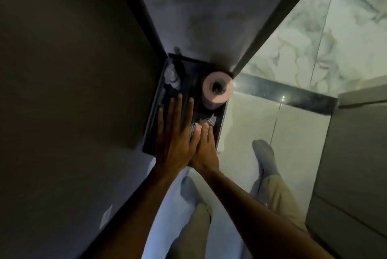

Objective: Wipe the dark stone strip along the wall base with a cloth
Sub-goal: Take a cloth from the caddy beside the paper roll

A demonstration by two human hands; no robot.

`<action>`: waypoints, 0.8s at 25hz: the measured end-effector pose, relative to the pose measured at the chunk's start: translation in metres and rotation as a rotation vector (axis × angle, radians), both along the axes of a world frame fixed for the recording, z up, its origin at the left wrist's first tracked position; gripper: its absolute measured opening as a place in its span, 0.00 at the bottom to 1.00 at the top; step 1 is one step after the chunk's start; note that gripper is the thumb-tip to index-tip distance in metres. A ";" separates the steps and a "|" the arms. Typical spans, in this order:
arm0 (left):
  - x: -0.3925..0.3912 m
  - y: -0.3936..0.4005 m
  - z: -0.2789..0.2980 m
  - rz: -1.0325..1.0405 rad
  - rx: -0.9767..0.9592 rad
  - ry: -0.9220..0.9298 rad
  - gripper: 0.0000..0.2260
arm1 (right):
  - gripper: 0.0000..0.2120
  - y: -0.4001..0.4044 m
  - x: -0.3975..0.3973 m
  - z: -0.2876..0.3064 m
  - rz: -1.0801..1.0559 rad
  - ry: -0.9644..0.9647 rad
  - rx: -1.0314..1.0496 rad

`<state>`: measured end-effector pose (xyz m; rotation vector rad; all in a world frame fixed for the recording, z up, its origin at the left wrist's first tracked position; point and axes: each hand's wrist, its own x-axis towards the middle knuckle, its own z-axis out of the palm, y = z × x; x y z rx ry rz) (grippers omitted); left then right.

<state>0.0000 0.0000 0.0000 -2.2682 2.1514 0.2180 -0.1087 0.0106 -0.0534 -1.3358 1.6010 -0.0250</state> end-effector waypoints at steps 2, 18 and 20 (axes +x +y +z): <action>-0.002 -0.021 -0.053 -0.064 0.039 0.033 0.34 | 0.36 -0.007 0.011 -0.055 -0.141 0.027 0.000; 0.015 -0.051 -0.127 -0.117 -0.004 0.179 0.37 | 0.31 0.004 0.010 -0.087 -0.023 0.176 -0.118; 0.015 -0.035 -0.101 -0.129 -0.024 0.192 0.35 | 0.29 0.007 -0.002 -0.055 -0.043 0.036 -0.083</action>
